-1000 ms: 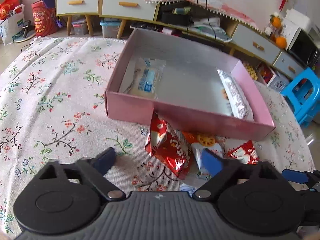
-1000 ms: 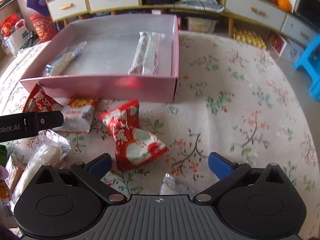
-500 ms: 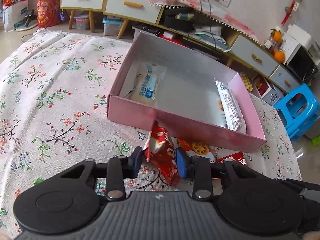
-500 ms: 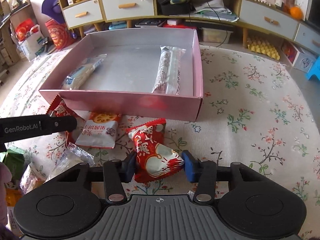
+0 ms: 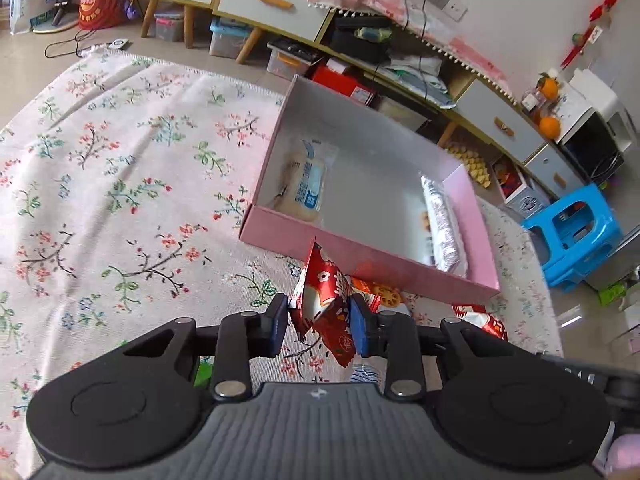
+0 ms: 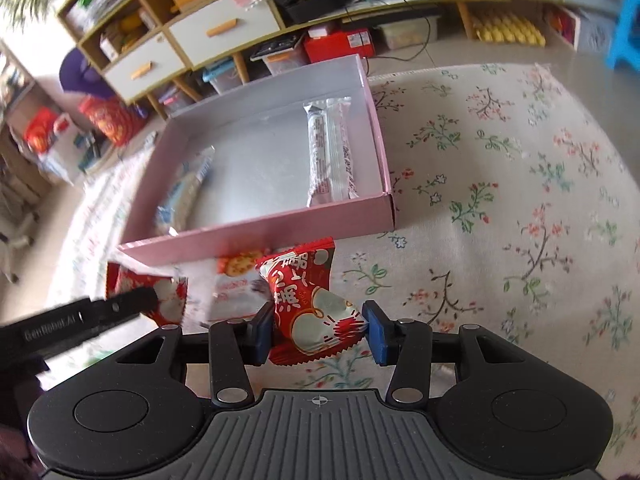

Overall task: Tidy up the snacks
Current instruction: 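Lower both red packets into the pink box and open both grippers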

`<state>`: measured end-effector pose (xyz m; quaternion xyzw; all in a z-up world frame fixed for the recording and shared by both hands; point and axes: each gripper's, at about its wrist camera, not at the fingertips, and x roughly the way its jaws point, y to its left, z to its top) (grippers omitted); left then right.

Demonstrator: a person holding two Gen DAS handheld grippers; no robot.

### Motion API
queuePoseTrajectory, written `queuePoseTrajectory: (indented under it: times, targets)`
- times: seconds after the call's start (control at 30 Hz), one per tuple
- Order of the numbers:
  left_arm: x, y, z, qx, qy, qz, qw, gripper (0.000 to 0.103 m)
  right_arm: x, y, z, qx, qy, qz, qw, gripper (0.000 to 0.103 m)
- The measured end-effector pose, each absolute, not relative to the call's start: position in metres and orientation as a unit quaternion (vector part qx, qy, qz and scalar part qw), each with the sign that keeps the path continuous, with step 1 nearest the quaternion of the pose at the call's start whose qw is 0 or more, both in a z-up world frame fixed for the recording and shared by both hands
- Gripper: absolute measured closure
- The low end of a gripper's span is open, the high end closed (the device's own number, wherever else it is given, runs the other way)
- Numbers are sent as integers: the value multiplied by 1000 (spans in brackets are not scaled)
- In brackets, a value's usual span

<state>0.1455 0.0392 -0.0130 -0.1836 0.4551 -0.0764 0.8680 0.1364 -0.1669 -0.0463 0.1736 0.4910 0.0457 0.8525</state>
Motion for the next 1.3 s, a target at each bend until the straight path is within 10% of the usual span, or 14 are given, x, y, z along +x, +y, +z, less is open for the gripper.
queuePoseTrajectory:
  times: [1.3]
  targets:
    - [209,0,-29,-84,391,-141,905,74,221,-154,-69,245,442,77,860,58]
